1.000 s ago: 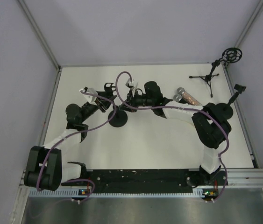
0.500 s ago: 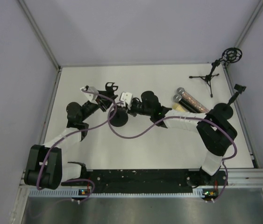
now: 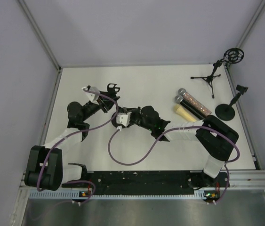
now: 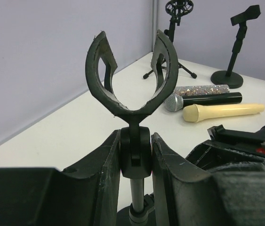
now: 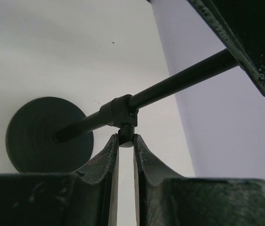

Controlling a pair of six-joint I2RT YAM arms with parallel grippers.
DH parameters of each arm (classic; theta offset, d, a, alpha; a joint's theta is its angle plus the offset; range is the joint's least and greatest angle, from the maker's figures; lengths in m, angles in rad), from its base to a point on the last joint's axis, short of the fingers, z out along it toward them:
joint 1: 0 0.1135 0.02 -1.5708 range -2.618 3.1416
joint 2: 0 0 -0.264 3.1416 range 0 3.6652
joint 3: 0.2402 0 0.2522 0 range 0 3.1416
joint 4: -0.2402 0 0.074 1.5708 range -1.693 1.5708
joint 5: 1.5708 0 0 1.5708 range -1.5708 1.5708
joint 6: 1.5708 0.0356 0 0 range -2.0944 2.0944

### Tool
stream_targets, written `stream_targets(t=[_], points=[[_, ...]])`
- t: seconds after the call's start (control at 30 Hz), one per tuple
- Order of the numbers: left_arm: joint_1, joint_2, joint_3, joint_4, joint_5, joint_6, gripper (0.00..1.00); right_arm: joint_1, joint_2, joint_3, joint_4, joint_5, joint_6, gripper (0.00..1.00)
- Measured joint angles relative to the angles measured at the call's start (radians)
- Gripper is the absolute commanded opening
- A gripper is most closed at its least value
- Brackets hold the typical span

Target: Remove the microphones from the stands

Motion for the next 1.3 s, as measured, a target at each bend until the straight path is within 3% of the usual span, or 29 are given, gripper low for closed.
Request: stream_targets(t=[0.17,0.23,0.27,0.37,0.47,0.57,0.73,0.93,1.0,1.07,1.13,1.3], points=[[-0.006,0.0,0.004,-0.003,0.035,-0.008,0.0,0.038,0.004,-0.122,0.207,0.064,-0.212,0.0],[-0.008,0.0,0.005,-0.002,0.045,-0.012,0.0,0.047,0.008,-0.153,0.261,0.074,-0.277,0.09],[-0.008,0.0,0.005,-0.002,0.047,-0.013,0.0,0.05,0.01,-0.16,0.276,0.081,-0.304,0.16],[-0.008,0.0,0.006,-0.001,0.045,-0.019,0.0,0.06,0.011,-0.176,0.3,0.105,-0.368,0.62],[0.0,0.002,0.005,-0.028,0.039,-0.019,0.0,0.06,0.011,-0.19,0.325,0.144,-0.396,0.84],[0.003,0.013,0.005,-0.062,0.039,-0.019,0.0,0.06,0.007,-0.19,0.299,0.161,-0.388,0.9],[0.005,0.02,0.005,-0.083,0.039,-0.017,0.0,0.053,-0.066,-0.188,0.083,0.133,-0.272,0.96],[0.008,0.029,0.005,-0.078,0.045,-0.01,0.02,-0.055,-0.201,-0.069,-0.261,-0.093,-0.004,0.99],[0.008,0.035,0.0,-0.077,0.053,0.0,0.12,-0.119,-0.226,-0.013,-0.319,-0.172,0.09,0.99],[0.008,0.042,-0.01,-0.077,0.067,0.019,0.37,-0.175,-0.248,0.035,-0.357,-0.237,0.182,0.99],[0.008,0.047,-0.018,-0.081,0.085,0.047,0.54,-0.209,-0.258,0.071,-0.381,-0.288,0.268,0.99],[0.008,0.049,-0.026,-0.132,0.115,0.089,0.85,-0.214,-0.254,0.094,-0.395,-0.397,0.44,0.99]])
